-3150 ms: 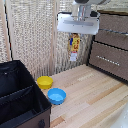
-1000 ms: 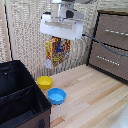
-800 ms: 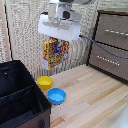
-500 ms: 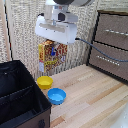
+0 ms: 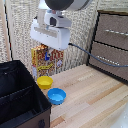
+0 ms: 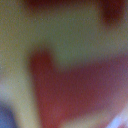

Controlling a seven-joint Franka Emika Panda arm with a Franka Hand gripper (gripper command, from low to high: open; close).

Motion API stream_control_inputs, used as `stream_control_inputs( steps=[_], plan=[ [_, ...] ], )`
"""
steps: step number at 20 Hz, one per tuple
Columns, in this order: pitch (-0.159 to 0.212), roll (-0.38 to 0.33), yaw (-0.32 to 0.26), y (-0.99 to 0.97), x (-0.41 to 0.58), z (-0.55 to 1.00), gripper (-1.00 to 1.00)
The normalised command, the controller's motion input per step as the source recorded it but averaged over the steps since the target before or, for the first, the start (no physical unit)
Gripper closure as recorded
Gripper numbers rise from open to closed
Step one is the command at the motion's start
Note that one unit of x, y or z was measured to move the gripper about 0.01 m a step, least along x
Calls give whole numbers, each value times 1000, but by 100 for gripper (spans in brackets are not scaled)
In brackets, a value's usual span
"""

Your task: Position your gripper near the granola bar, please. Lightly grip the granola bar with your gripping tool. Relocate your gripper along with the granola bar toward the leading division of the caddy with caution. Gently release the granola bar into the leading division of the caddy.

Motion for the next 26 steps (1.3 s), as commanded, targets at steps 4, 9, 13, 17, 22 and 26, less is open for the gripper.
stream_control_inputs(
  steps=[4,9,13,17,22,26],
  plan=[
    [38,0,-126,703,0,103,100],
    [67,0,-109,725,0,35,100],
    [78,0,-102,733,0,11,100],
    [77,0,-102,726,0,22,100],
    [74,0,-103,731,0,22,100],
    [69,0,-106,729,0,36,100]
  ],
)
